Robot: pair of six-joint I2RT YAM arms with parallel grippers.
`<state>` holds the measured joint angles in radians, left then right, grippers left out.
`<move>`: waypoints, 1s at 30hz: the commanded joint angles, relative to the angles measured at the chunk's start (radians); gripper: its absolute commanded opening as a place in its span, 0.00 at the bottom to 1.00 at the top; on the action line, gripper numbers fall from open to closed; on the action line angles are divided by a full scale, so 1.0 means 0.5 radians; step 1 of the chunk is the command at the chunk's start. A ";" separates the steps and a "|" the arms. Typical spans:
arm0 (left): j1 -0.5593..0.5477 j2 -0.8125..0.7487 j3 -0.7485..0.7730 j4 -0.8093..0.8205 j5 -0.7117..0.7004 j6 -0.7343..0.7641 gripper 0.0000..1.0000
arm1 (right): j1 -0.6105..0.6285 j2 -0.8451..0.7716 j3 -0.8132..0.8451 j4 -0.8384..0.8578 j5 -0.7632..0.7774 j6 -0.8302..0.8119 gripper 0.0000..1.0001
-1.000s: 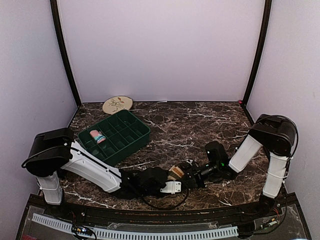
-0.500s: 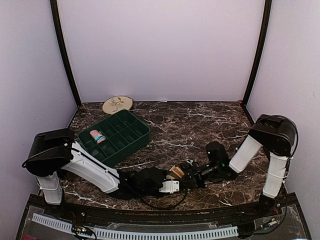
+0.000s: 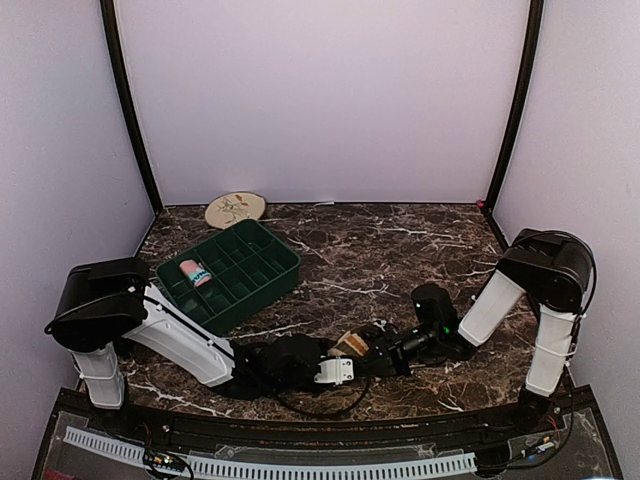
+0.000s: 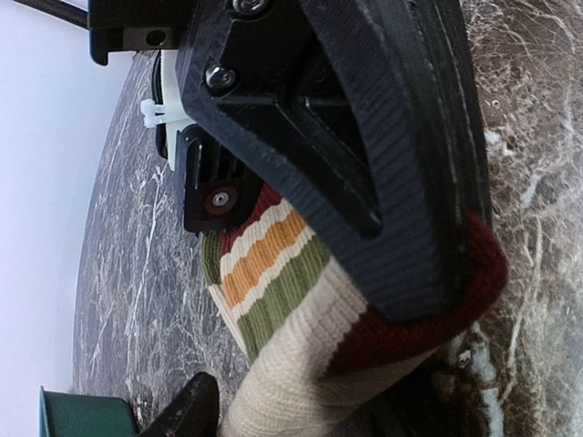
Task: Roll the socks
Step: Roll the sock at the center of the board.
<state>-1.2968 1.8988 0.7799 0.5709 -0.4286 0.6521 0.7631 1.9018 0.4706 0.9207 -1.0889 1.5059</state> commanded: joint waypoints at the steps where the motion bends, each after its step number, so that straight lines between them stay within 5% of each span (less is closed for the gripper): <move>1: 0.038 0.062 -0.125 -0.355 -0.013 -0.020 0.57 | -0.024 -0.005 -0.018 -0.008 -0.033 0.059 0.00; 21: 0.046 0.060 -0.133 -0.348 0.066 0.021 0.52 | -0.035 -0.090 -0.100 -0.023 -0.063 0.075 0.00; 25: 0.045 0.071 -0.112 -0.372 0.096 0.036 0.36 | -0.038 -0.071 -0.124 0.046 -0.065 0.113 0.00; 27: 0.046 0.077 -0.116 -0.350 0.065 0.039 0.04 | -0.038 -0.067 -0.130 0.066 -0.065 0.123 0.00; 30: 0.047 0.083 -0.122 -0.321 0.023 0.044 0.00 | -0.041 -0.059 -0.126 0.068 -0.067 0.118 0.00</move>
<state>-1.2865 1.9018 0.7547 0.5674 -0.4046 0.6662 0.7517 1.8690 0.4221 0.9421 -1.1042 1.5417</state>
